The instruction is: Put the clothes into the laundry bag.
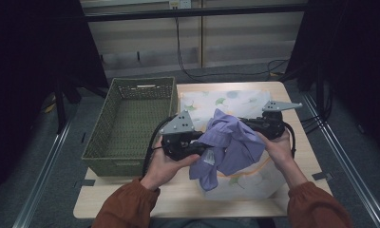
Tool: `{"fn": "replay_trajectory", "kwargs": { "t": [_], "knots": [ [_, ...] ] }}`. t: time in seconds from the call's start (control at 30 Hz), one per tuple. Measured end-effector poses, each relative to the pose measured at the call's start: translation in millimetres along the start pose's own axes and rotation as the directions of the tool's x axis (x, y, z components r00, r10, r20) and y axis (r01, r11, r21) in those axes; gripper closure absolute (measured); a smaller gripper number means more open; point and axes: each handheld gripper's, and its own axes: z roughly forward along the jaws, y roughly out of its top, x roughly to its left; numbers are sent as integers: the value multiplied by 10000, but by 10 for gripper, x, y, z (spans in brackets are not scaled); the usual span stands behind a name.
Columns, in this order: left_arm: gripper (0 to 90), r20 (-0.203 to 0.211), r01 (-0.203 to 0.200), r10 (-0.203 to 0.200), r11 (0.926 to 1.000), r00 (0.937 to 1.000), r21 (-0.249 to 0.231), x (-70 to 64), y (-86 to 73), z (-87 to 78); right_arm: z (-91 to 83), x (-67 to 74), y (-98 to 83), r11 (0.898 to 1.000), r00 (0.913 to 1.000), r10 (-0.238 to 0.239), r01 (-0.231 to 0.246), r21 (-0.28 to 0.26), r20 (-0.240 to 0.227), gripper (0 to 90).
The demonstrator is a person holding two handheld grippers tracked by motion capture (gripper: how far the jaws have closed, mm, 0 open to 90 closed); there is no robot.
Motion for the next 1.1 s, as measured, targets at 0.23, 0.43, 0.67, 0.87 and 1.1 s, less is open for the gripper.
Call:
{"fn": "replay_trajectory", "kwargs": {
  "t": [0.23,0.43,0.67,0.87,1.1],
  "knots": [
    [766,231,109,-120,9989,9997,450,-21,-86,180,24,0,-19,9999,10000,6,-5,109,-88,895],
    [766,412,88,-113,9981,9991,610,-39,-119,274,36,-3,-18,9999,9999,-35,36,117,-123,895],
    [765,396,85,-115,9970,9992,775,-87,-168,327,52,12,-28,9998,9999,-60,62,194,-98,895],
    [765,464,114,-162,9948,9988,1013,-91,-229,401,57,13,-30,9997,9999,-89,90,228,-73,895],
    [765,454,135,-199,9906,9988,1362,-54,-311,544,70,21,-30,9994,9998,-111,116,330,-134,895]
  ]
}}
